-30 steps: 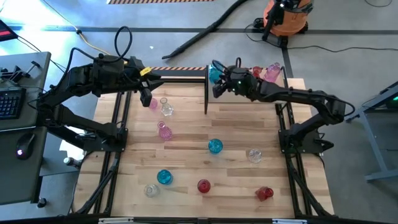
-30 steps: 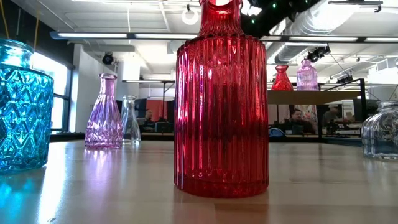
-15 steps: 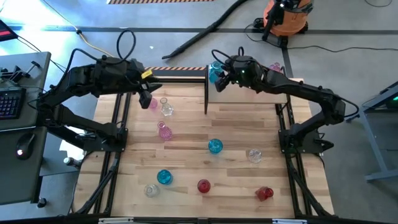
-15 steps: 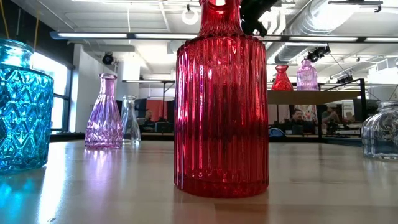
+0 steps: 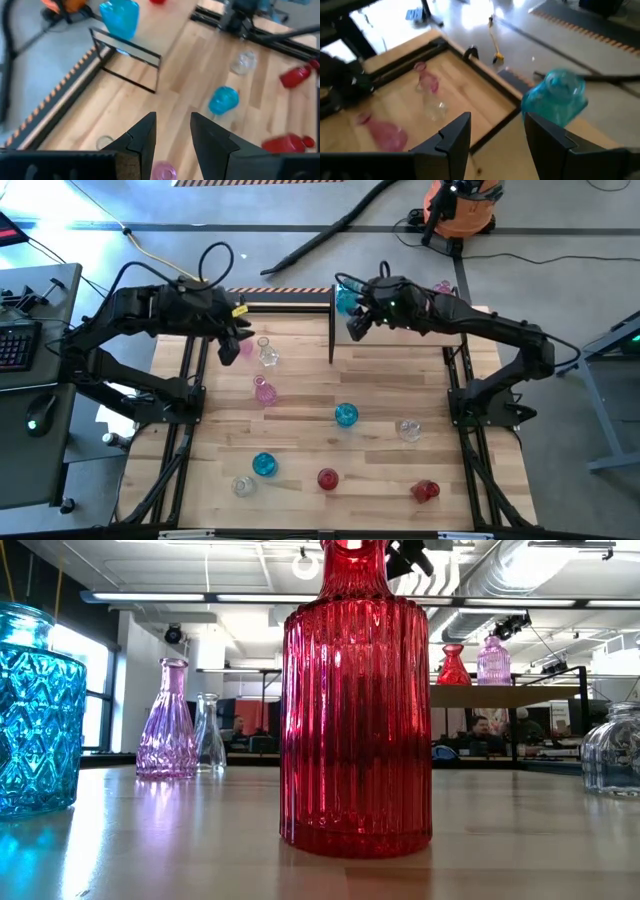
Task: Sort vases onto shelf
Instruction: Put the middle transparent vase on the shelf
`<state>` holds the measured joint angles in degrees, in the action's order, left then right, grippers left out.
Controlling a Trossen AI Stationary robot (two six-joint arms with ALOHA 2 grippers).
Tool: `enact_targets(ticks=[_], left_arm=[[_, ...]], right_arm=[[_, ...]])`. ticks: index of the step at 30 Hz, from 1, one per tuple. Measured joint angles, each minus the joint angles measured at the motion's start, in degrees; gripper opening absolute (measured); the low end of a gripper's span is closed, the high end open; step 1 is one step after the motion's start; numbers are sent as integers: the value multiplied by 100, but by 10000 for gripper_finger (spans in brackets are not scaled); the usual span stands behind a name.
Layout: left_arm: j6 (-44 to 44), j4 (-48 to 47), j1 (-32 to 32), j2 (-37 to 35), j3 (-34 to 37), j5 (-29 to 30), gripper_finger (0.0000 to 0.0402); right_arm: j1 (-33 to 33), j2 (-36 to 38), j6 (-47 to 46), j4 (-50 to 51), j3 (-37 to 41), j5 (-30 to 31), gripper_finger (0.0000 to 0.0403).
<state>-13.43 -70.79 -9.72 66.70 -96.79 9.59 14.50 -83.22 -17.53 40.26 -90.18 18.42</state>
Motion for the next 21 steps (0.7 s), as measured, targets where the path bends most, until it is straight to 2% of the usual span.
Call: enact_targets(ticks=[5,11,21], left_arm=[[0,-62,129,-1,213,-187,113],[2,-125,332,-1,625,-200,113],[0,-136,645,-2,1147,-202,113]], right_arm=[[-270,2,-480,1281,-370,-32,165],[-600,17,-1355,2577,-463,-165,165],[-1550,17,-2747,3907,-463,-241,165]])
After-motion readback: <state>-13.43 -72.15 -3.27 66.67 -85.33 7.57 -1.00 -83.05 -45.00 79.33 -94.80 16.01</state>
